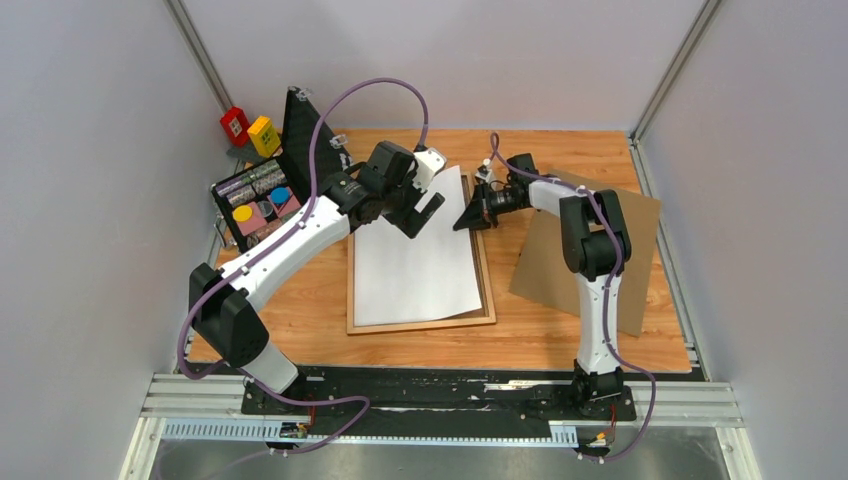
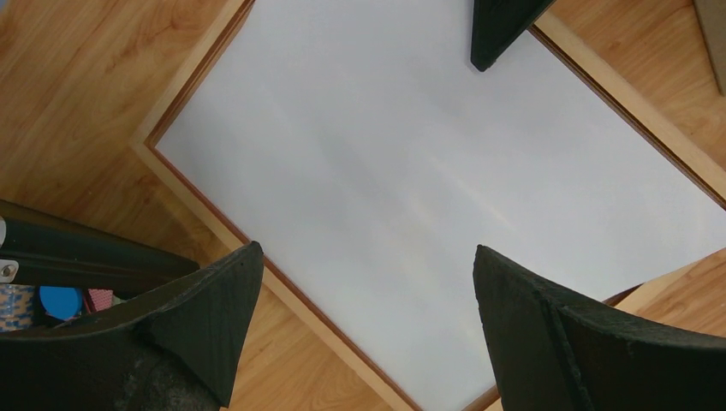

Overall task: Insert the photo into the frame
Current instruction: Turn over the photo from the photo frame.

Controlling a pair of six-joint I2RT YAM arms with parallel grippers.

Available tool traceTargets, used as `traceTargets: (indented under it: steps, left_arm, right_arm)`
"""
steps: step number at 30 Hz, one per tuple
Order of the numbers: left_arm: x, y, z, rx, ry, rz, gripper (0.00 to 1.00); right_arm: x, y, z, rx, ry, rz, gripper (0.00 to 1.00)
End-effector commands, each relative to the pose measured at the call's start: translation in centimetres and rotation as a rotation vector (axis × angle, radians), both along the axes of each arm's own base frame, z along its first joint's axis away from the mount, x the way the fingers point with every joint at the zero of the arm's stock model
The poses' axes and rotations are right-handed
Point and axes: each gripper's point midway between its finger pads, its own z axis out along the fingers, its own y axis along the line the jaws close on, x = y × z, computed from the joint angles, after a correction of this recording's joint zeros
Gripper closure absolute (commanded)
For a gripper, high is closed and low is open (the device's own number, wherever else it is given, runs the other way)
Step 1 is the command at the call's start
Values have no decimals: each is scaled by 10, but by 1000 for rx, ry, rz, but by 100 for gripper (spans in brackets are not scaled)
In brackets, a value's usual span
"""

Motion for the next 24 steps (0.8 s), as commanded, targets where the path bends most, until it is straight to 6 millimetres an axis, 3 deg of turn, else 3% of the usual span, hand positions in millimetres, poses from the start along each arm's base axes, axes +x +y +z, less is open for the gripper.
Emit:
traceTargets:
  steps: [1, 24]
  left_arm:
    - [3, 2, 20, -31, -64, 1, 0]
    - [2, 1, 21, -37, -63, -4, 0]
  right_arm:
    - [11, 6, 7, 7, -58, -8, 100]
    - [5, -3, 1, -52, -108, -59, 100]
